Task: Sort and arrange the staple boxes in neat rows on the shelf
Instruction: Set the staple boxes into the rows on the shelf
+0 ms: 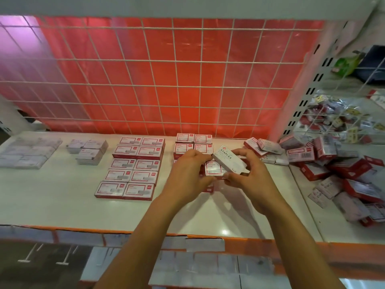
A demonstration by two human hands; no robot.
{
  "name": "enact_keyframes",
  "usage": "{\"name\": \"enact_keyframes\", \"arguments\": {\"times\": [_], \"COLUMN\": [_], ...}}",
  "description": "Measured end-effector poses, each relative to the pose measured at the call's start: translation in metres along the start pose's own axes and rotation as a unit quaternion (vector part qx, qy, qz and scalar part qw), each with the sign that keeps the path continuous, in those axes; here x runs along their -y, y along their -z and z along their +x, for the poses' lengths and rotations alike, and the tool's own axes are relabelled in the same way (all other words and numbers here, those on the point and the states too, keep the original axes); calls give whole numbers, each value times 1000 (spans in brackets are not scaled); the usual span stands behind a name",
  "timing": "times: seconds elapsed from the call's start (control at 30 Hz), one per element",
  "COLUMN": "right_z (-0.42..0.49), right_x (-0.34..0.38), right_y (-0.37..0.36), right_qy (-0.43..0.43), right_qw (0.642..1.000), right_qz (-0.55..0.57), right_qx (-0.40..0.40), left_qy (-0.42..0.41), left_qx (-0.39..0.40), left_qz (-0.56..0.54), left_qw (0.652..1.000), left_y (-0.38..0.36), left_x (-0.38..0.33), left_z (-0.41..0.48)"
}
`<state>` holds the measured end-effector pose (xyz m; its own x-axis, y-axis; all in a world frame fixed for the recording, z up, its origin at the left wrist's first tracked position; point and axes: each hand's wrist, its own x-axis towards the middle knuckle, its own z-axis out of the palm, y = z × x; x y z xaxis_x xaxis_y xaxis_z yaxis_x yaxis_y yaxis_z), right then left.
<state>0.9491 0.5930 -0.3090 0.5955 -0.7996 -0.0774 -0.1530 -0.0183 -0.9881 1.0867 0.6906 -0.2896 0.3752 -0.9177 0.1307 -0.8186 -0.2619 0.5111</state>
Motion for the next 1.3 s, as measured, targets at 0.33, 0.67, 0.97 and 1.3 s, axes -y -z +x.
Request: {"name": "enact_keyframes", "arguments": {"times": [0.33, 0.67, 0.97, 1.3], "right_z": [3, 11, 16, 14], "right_x": [7, 8, 1, -1], "right_y": [-35, -50, -49, -45], "right_qy": [11, 42, 37, 28], "right_qw": [1000, 998, 995, 993], "right_qz": [19, -45, -91, -104], "right_qx": [20, 27, 7, -54], "left_qy": [31, 63, 102, 111], "left_qx": [-53, -56, -19, 7], "left_qz": [-3, -4, -6, -23], "left_qw": [998, 996, 995, 994], "left_y": [15, 27, 37, 34], "left_x": [28, 56, 82, 90], "left_z": [-17, -23, -15, -5]}}
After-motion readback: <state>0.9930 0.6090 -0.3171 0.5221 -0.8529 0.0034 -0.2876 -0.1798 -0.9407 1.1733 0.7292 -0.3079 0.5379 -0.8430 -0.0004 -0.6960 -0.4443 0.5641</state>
